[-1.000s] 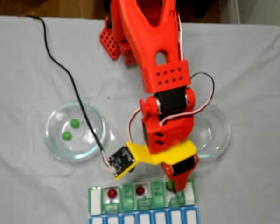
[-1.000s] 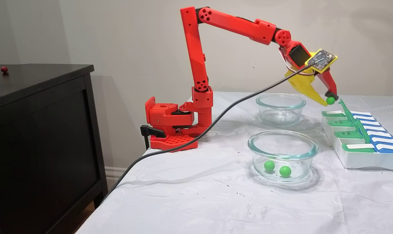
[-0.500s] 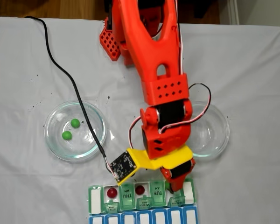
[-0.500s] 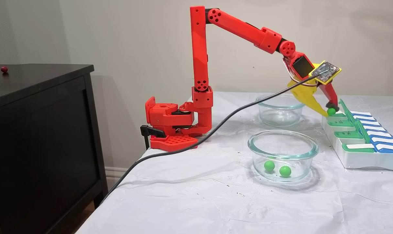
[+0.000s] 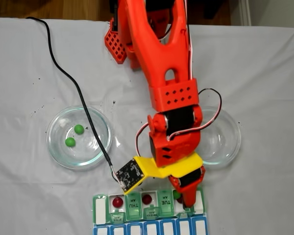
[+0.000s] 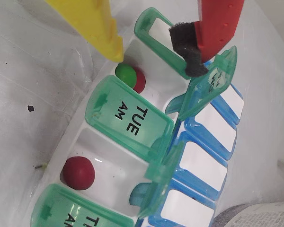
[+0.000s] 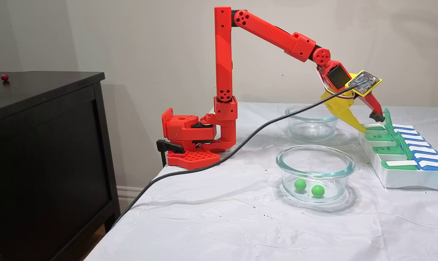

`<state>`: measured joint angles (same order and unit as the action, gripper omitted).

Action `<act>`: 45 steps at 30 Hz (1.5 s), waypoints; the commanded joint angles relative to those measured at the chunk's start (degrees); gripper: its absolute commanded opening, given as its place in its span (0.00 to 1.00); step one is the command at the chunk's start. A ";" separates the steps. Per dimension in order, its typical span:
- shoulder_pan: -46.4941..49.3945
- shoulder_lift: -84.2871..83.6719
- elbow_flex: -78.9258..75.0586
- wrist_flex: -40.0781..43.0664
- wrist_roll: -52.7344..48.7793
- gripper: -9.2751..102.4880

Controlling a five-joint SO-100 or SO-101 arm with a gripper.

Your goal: Sort medicines into box.

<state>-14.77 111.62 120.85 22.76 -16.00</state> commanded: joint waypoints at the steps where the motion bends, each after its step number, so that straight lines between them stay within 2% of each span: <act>1: 1.23 11.51 -4.57 6.50 -1.67 0.08; 5: 4.92 16.35 -12.57 25.22 -6.06 0.08; 8: 10.02 16.17 -19.78 39.55 -13.97 0.08; 11: 15.38 13.45 -25.05 49.39 -21.01 0.08; 15: 22.68 10.37 -28.74 56.51 -27.07 0.08; 21: 31.38 4.04 -30.76 62.93 -34.63 0.08; 25: 35.51 1.23 -29.71 63.72 -40.25 0.08; 31: 40.61 0.44 -26.46 60.73 -46.93 0.09; 35: 43.42 -0.88 -26.46 61.00 -49.48 0.21; 45: 43.77 -2.64 -21.18 57.22 -51.59 0.25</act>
<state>28.48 108.02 99.32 81.21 -66.97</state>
